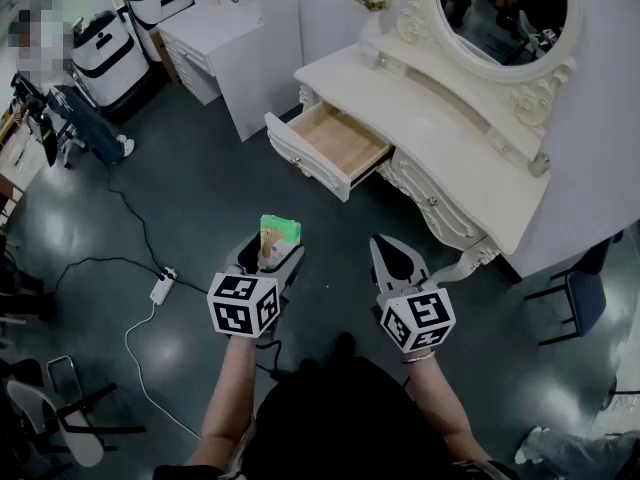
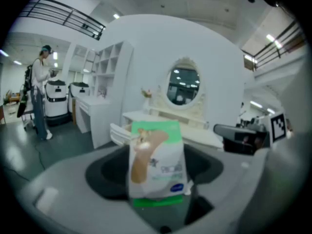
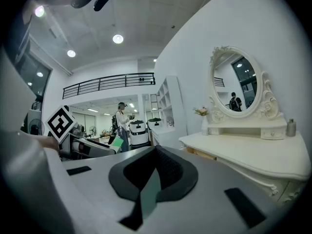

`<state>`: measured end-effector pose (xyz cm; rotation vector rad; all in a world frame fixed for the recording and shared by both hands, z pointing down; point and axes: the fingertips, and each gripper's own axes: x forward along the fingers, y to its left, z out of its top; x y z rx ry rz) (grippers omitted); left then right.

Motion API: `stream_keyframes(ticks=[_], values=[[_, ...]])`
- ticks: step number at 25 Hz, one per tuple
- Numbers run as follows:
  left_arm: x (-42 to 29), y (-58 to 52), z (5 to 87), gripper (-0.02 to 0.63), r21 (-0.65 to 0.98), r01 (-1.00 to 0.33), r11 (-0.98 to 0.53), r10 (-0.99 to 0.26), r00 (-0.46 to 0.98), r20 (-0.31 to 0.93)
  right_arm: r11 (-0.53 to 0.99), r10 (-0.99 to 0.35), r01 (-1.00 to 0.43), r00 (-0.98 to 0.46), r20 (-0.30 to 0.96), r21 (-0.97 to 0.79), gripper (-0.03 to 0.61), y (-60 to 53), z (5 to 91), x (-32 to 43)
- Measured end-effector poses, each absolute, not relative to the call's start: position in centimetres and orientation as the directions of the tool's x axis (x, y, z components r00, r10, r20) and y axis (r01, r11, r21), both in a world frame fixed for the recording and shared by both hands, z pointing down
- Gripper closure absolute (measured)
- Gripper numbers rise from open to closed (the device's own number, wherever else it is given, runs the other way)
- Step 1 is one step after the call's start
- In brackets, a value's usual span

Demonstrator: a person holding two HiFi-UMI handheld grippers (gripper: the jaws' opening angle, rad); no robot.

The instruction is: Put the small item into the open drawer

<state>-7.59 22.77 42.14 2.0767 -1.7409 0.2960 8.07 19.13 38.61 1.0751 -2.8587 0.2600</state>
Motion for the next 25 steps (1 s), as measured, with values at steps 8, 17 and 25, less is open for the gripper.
stream_keyframes(ticks=[8,17,25], values=[[-5.9,20.6,43.0,0.264,0.173,-0.975,-0.137,-0.881,0.199,0.429,0.742,-0.639,-0.650,-0.760,0.116,-0.164,0.574,17.3,39.4,9.6],[-4.6,19.0,43.3,0.264,0.136,-0.985,-0.109,-0.886,0.159,0.437,0.750,-0.626,-0.639,-0.769,0.127,-0.170,0.574,15.9,40.1,10.5],[-5.3,17.3,44.2,0.264,0.115,-0.988,-0.102,-0.871,0.145,0.470,0.733,-0.635,-0.650,-0.760,0.140,-0.201,0.574,14.1,40.9,10.5]])
